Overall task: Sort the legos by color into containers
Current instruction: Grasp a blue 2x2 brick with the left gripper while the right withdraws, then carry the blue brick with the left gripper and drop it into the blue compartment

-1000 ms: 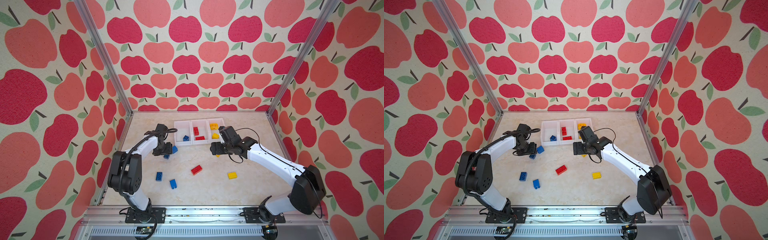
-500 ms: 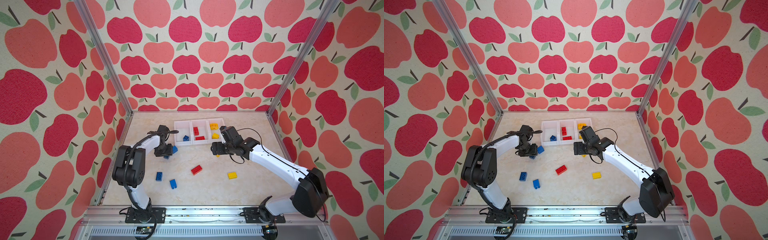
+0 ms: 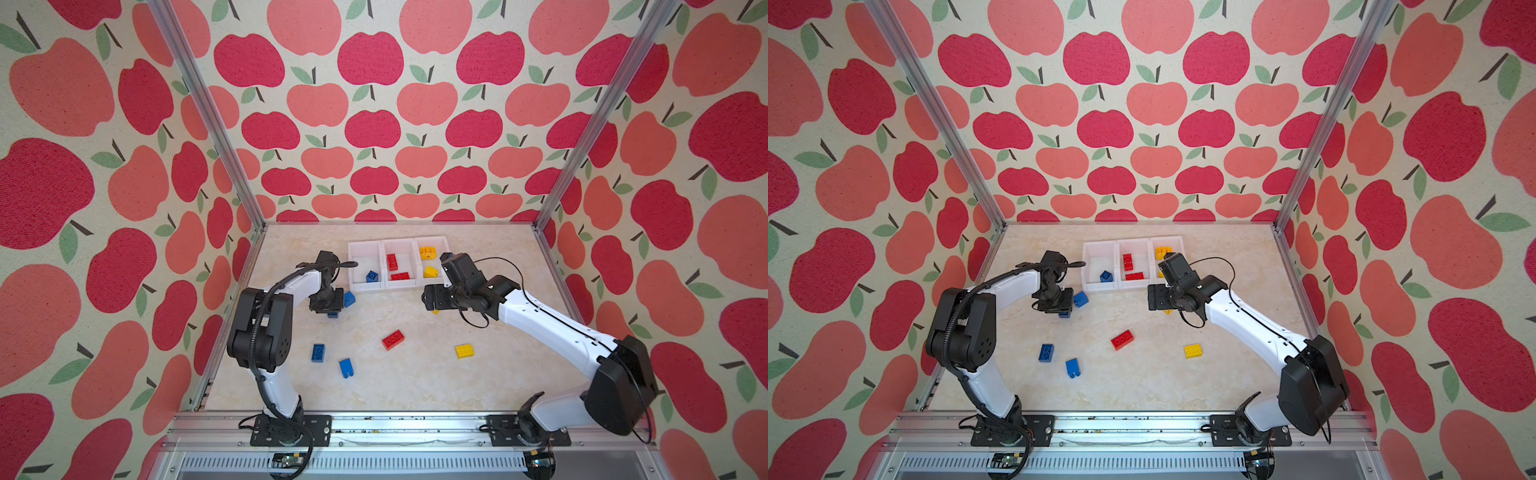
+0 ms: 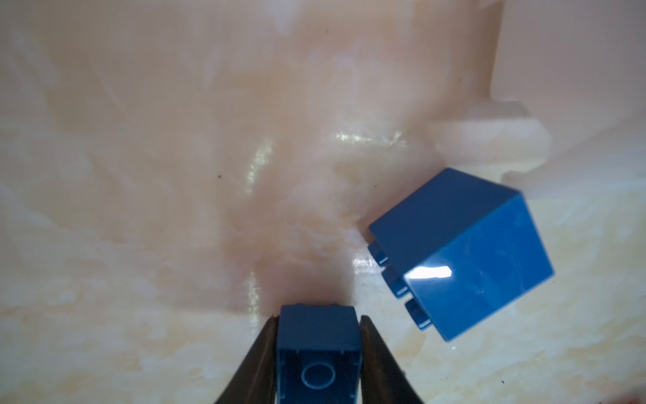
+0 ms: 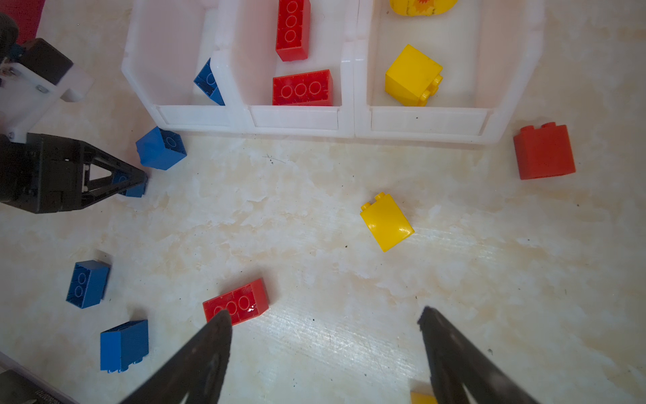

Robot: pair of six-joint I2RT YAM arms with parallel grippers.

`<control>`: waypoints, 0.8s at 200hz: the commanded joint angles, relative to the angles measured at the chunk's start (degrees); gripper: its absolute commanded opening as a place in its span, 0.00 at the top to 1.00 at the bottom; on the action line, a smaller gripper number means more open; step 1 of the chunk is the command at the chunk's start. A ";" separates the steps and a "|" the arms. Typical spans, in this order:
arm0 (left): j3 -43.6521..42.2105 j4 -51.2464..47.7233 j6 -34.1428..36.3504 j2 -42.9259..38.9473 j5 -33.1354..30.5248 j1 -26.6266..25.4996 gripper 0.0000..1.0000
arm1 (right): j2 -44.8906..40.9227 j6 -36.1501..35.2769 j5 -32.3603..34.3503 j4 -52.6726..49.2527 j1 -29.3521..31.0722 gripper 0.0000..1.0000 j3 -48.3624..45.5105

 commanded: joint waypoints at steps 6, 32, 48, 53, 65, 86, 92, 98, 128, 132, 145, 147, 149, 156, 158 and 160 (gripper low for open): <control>-0.17 -0.52 -0.16 -1.10 -1.21 -0.19 0.67 | -1.81 1.31 0.67 -1.26 0.28 0.13 -1.26; -1.05 -0.52 -0.64 -2.70 -1.63 -0.58 0.69 | -2.32 1.49 0.78 -1.28 0.26 0.13 -1.79; -1.95 -0.63 -1.08 -4.57 -2.37 -1.03 0.70 | -2.60 1.41 0.74 -1.42 0.24 0.13 -1.96; -2.15 -0.76 -1.25 -5.38 -2.61 -1.23 0.71 | -2.63 1.41 0.85 -1.44 0.20 0.13 -2.05; -2.43 -1.17 -1.63 -7.53 -3.49 -1.77 0.71 | -2.86 1.49 0.88 -1.61 0.19 0.13 -2.15; -1.40 -2.46 -1.74 -11.14 -5.20 -3.52 0.71 | -3.44 1.62 0.87 -1.61 0.23 0.13 -2.67; -0.62 -3.13 -1.74 -11.86 -5.82 -4.24 0.71 | -3.55 1.66 0.93 -1.59 0.19 0.13 -2.83; 0.44 -3.82 -1.74 -12.40 -6.53 -4.98 0.72 | -3.74 1.74 0.84 -1.56 0.19 0.13 -3.07; 6.81 -5.53 -1.35 -13.14 -9.43 -9.25 0.72 | -4.71 2.06 0.65 -1.08 0.19 0.12 -4.10; 7.74 -5.49 -1.20 -12.88 -9.69 -9.86 0.72 | -4.86 2.10 0.67 -1.08 0.19 0.12 -4.21; 10.61 -4.62 -0.51 -11.87 -10.41 -11.34 0.73 | -5.45 2.07 0.65 -1.03 0.19 0.12 -4.56; 11.04 -4.36 -0.34 -11.62 -10.49 -11.59 0.73 | -5.54 2.10 0.66 -1.07 0.19 0.12 -4.60; 11.45 -4.10 -0.14 -11.36 -10.60 -11.78 0.73 | -5.63 2.08 0.67 -1.08 0.19 0.12 -4.68; 13.15 -3.64 0.31 -10.28 -10.64 -12.32 0.73 | -5.91 2.12 0.74 -1.04 0.19 0.11 -4.85; 13.63 -3.54 0.39 -9.95 -10.64 -12.42 0.73 | -6.03 2.11 0.77 -1.00 0.19 0.11 -4.91; 14.16 -3.45 0.48 -9.65 -10.60 -12.51 0.73 | -6.14 2.15 0.74 -1.00 0.19 0.11 -4.95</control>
